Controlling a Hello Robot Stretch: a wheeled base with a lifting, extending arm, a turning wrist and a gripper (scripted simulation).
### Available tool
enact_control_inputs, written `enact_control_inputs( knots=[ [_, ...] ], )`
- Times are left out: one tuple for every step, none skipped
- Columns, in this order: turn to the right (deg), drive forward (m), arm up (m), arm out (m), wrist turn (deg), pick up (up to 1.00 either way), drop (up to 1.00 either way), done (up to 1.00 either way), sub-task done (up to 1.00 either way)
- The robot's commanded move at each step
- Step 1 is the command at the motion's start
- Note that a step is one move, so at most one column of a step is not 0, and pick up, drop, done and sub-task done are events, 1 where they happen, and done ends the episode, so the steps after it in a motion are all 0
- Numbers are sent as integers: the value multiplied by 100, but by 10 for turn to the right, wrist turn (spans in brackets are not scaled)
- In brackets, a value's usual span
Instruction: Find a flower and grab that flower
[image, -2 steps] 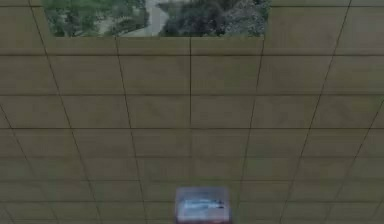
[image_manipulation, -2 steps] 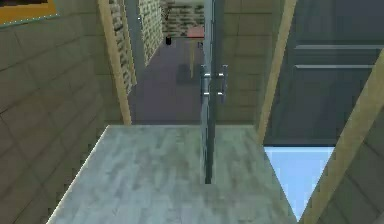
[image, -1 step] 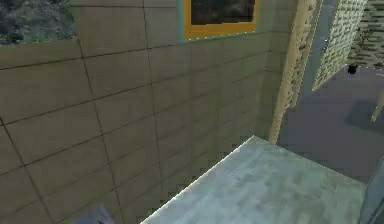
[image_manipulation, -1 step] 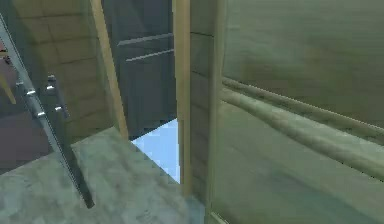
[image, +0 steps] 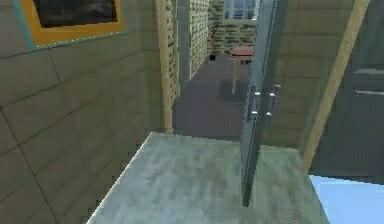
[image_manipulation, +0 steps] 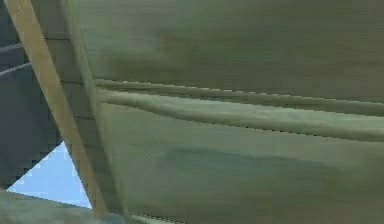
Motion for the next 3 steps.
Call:
enact_control_inputs(
  knots=[
    [0, 100, 0, 0, 0, 0, 0, 0, 0],
    [120, 0, 0, 0, 0, 0, 0, 0, 0],
    [0, 10, 0, 0, 0, 0, 0, 0, 0]
  ],
)
